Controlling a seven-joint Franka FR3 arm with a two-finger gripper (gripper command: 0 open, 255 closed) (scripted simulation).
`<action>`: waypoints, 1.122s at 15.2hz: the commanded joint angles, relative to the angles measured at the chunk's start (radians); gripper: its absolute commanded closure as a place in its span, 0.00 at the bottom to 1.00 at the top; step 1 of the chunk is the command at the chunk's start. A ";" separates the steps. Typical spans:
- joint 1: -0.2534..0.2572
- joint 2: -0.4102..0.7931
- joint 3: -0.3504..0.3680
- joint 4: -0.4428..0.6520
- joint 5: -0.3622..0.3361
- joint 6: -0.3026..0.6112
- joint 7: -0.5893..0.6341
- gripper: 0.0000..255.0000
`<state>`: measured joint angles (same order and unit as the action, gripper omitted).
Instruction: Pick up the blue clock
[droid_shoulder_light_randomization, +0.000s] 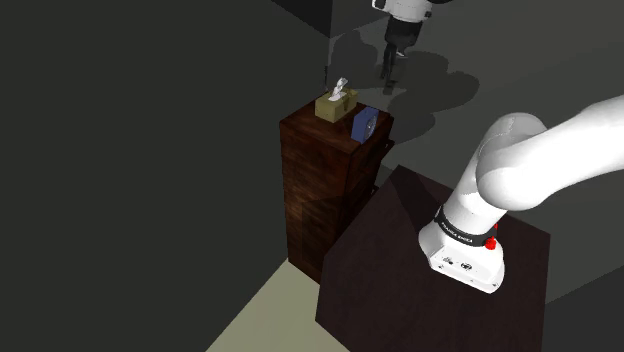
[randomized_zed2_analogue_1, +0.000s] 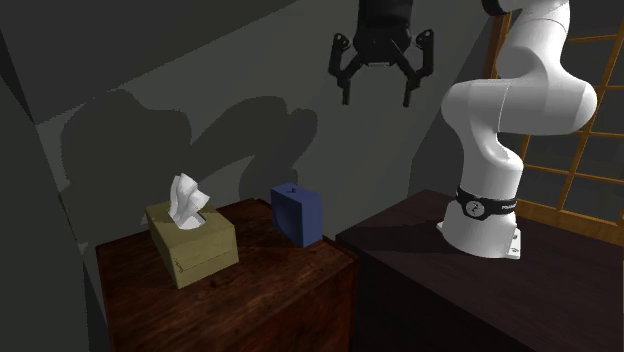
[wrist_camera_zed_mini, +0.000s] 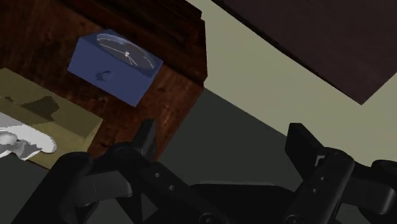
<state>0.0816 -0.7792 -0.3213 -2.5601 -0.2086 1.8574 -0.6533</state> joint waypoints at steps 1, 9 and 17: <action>0.015 0.022 -0.068 -0.016 -0.039 0.040 -0.135 0.00; 0.144 0.267 -0.354 0.024 -0.115 0.250 -0.638 0.00; 0.349 0.591 -0.612 0.126 0.036 0.439 -1.124 0.00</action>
<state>0.4148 -0.2184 -0.9131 -2.4355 -0.1938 2.2724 -1.7364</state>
